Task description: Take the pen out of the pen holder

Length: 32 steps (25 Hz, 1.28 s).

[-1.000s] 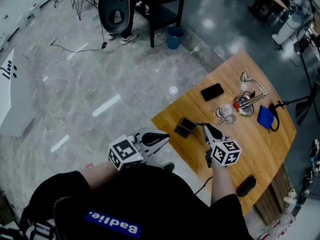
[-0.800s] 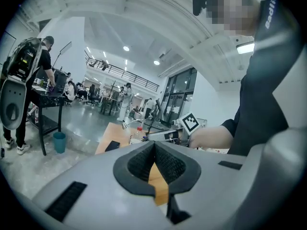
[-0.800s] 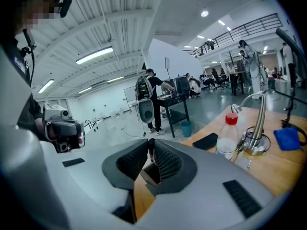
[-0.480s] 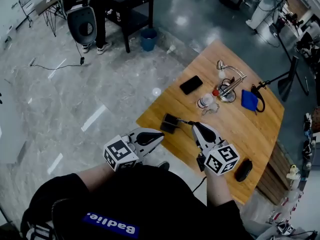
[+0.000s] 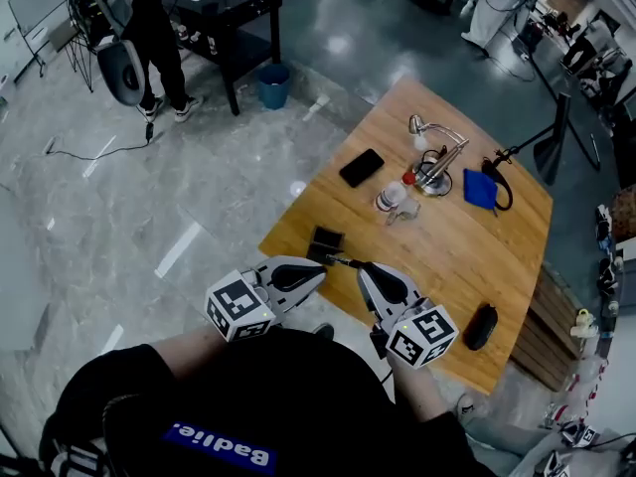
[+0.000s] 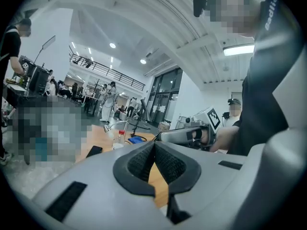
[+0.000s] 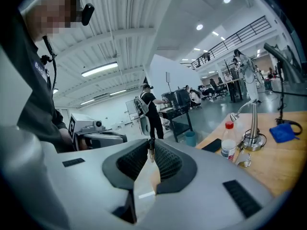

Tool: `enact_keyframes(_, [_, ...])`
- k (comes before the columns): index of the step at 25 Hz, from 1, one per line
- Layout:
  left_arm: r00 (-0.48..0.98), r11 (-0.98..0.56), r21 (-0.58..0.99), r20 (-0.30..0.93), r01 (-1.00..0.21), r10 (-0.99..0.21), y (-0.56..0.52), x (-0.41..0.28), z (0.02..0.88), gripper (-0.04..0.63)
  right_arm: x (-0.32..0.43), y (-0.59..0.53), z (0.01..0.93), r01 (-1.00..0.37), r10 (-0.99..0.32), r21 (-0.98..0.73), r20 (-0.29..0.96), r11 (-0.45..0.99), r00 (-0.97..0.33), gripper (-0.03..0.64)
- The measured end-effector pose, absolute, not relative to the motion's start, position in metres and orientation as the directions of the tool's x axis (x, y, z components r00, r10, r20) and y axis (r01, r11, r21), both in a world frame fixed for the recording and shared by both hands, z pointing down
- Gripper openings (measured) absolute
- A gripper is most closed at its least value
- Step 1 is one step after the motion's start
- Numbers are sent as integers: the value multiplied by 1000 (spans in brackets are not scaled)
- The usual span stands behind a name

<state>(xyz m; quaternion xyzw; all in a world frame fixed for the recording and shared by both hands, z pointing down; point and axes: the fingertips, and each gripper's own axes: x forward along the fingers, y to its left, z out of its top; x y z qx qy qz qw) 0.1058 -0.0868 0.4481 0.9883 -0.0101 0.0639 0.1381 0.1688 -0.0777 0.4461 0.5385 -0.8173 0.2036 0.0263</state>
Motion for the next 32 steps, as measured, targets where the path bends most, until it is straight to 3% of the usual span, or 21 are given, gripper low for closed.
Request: enact_keyframes(32, [989, -967, 254, 143, -9, 29, -76, 99, 454, 9, 125, -70, 454, -864, -841, -302, 250, 403, -480, 48])
